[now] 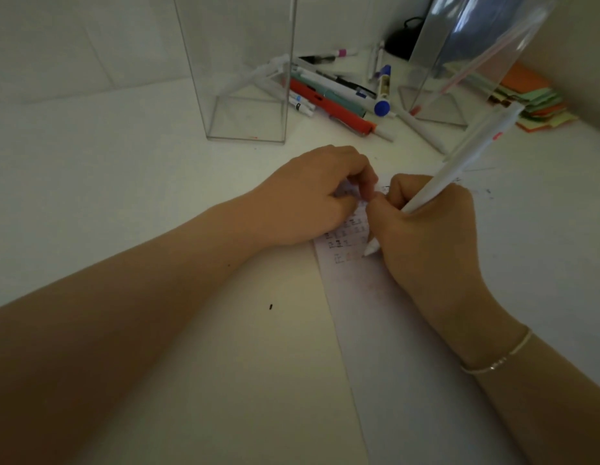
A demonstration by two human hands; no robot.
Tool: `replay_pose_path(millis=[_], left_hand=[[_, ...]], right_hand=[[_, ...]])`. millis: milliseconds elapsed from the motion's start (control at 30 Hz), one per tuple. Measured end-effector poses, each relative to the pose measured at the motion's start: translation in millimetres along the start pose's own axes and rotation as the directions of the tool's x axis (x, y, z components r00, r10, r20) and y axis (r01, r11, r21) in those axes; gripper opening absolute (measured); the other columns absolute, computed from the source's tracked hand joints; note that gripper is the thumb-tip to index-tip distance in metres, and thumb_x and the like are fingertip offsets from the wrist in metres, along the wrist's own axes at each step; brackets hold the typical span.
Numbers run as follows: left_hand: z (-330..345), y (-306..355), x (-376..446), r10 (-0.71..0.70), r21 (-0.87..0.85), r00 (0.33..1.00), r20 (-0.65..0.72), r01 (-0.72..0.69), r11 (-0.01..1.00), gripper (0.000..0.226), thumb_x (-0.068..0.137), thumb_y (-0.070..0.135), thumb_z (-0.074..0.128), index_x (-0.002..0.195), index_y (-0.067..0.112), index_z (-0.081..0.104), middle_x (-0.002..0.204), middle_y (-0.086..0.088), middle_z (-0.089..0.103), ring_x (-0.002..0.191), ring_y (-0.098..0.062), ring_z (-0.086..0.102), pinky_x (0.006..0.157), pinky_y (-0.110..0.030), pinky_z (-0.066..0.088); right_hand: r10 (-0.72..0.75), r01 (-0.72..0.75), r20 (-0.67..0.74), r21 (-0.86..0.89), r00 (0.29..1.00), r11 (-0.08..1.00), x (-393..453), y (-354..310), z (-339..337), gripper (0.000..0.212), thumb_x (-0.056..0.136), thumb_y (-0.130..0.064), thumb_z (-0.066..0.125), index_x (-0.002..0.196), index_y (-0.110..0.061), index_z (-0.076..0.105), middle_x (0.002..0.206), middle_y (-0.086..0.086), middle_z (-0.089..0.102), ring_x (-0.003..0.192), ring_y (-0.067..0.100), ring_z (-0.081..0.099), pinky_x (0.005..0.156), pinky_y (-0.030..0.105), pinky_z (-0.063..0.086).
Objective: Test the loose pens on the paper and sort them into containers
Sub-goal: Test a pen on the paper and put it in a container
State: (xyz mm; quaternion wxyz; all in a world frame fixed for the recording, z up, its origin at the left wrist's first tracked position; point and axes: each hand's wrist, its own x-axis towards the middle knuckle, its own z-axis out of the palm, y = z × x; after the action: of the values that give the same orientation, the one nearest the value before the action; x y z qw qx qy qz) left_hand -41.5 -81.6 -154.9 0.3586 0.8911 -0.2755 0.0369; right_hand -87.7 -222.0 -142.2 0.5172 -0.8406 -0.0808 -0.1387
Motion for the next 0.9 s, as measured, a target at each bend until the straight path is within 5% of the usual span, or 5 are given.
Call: replay_pose_path(millis=[167,367,567,733,900], left_hand=[[-0.6,0.6,-1.8,0.005,0.002,1.000,0.008,-0.005,1.000,0.016,0.084,0.008,0.054,0.093,0.017,0.063,0.108,0.003,0.062,0.098,-0.009,0.052,0.082,-0.018,0.039],[-2.6,12.4,-9.0,0.248,0.209,0.960,-0.133,-0.217,0.953,0.038,0.094,0.038,0.038,0.099,0.015,0.068,0.111,0.000,0.064,0.099,-0.014,0.055,0.086,-0.032,0.038],[-1.9,12.3,-9.1,0.319,0.305,0.940,-0.122,-0.270,0.913,0.029,0.093,0.037,0.047,0.091,0.016,0.067,0.090,0.002,0.062,0.083,-0.018,0.053,0.078,-0.035,0.036],[-2.4,14.6,-7.2,0.280,0.255,0.946,-0.163,-0.234,0.938,0.034,0.092,0.039,0.045,0.086,0.015,0.067,0.084,0.004,0.062,0.078,-0.015,0.052,0.075,-0.030,0.034],[-3.0,14.0,-7.2,0.274,0.220,0.941,-0.198,-0.230,0.948,0.031,0.092,0.039,0.046,0.083,0.015,0.064,0.080,0.004,0.060,0.075,-0.011,0.045,0.073,-0.022,0.027]], right_hand=[[0.279,-0.210,-0.067,0.498,0.958,0.841,11.3,-0.2,-14.6,0.035,0.087,-0.007,0.058,0.057,-0.009,0.041,0.043,0.005,0.044,0.032,0.010,0.034,0.036,0.015,0.029],[0.273,-0.183,-0.233,0.345,0.933,0.921,18.6,1.7,-19.7,0.033,0.087,-0.027,0.064,0.064,-0.014,0.044,0.048,0.002,0.059,0.038,0.010,0.049,0.039,0.018,0.039],[0.335,-0.297,-0.056,0.346,0.940,0.890,25.6,-12.8,-17.6,0.029,0.077,-0.030,0.072,0.067,-0.007,0.055,0.057,-0.001,0.063,0.054,0.007,0.059,0.057,0.020,0.050],[0.389,-0.358,0.264,0.914,0.883,0.193,51.3,-31.5,-40.0,0.050,0.086,-0.055,0.048,0.058,-0.014,0.043,0.056,0.000,0.039,0.052,0.013,0.041,0.056,0.023,0.041],[0.252,-0.367,0.328,0.922,0.910,0.126,62.6,-27.3,-32.5,0.046,0.089,-0.047,0.034,0.056,-0.015,0.033,0.052,-0.003,0.020,0.044,0.010,0.016,0.045,0.022,0.013]])
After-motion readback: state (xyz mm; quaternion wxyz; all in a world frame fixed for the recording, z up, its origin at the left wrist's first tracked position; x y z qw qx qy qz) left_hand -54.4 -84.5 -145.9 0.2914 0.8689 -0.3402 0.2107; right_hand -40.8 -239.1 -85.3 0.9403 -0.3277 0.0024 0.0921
